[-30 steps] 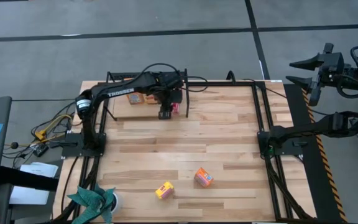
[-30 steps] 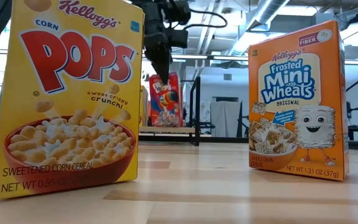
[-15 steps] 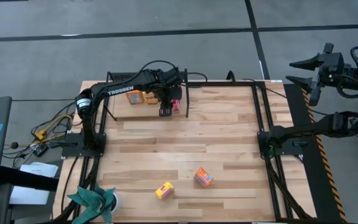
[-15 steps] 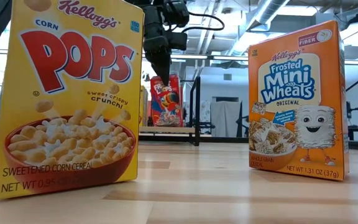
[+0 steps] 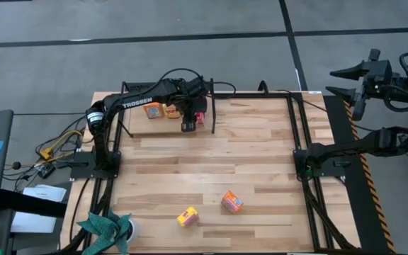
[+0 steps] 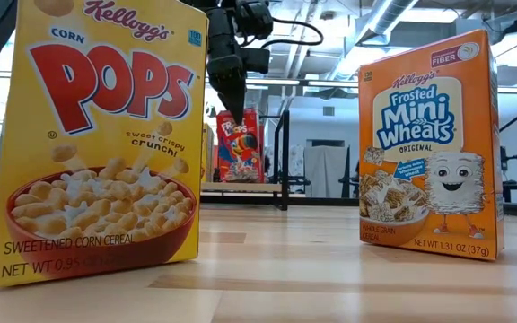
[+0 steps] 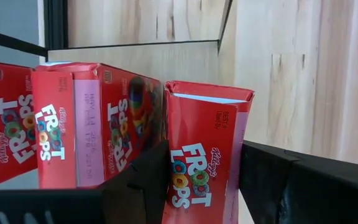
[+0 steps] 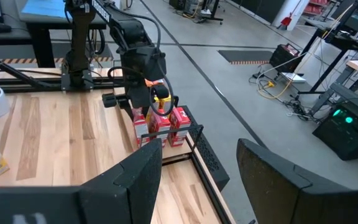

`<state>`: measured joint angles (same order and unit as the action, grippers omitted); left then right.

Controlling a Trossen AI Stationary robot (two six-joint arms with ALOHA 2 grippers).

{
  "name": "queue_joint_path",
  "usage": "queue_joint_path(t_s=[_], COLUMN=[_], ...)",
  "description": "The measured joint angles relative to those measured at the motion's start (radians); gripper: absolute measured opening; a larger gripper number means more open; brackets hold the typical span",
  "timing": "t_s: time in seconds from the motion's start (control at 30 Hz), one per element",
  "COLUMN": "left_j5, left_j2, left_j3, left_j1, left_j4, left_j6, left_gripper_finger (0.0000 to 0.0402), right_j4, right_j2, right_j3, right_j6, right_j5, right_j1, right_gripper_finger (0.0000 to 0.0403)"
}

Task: Stack cereal on shelf
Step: Put the red cereal box on the shelf aligned with the other red cereal box

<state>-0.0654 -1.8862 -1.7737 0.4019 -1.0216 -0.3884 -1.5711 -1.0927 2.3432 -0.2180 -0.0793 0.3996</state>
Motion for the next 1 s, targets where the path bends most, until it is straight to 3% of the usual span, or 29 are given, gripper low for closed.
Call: queue_joint_path(t_s=[1.0], left_j5=[0.002], left_j2=[-0.014], left_j3=[0.004], left_j1=[0.009], left_j4=[0.045], left_j6=[0.005], left_gripper_finger=[0.0189], right_j4=[0.0], right_j2=[0.0], right_j3=[0.0], right_j6=[0.0], right_j5=[0.0], right_j1=[0.0], right_gripper_finger=[0.0232])
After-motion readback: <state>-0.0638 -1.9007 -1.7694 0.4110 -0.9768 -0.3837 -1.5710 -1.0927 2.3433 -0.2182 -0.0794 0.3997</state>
